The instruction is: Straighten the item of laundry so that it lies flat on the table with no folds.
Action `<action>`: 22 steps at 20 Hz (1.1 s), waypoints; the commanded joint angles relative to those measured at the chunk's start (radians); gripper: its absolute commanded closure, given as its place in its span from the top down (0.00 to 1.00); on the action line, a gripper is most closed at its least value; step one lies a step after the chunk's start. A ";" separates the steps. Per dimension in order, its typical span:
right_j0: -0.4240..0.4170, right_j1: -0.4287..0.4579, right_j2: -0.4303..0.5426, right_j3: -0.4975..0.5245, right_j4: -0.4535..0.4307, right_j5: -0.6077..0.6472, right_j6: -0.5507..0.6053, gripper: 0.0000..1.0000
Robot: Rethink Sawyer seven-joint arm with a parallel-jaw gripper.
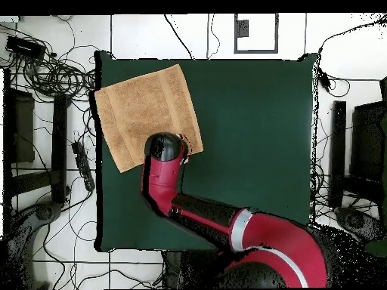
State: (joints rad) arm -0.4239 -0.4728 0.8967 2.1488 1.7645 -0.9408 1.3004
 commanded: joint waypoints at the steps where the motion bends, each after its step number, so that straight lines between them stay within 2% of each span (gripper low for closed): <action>1: 0.017 0.057 -0.079 -0.041 0.084 0.035 0.142 1.00; 3: 0.006 0.043 -0.077 -0.028 0.118 0.015 0.117 1.00; 7: -0.055 -0.037 -0.049 0.041 0.266 -0.047 0.002 1.00; 9: -0.073 -0.058 -0.056 0.062 0.293 -0.057 -0.044 1.00; 17: -0.149 -0.125 -0.083 0.120 0.324 -0.088 -0.235 1.00; 19: -0.162 -0.138 -0.074 0.129 0.342 -0.097 -0.259 1.00; 22: -0.160 -0.138 -0.065 0.132 0.351 -0.102 -0.237 1.00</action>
State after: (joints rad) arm -0.6036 -0.6050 0.8604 2.1964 2.0145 -0.9761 1.3002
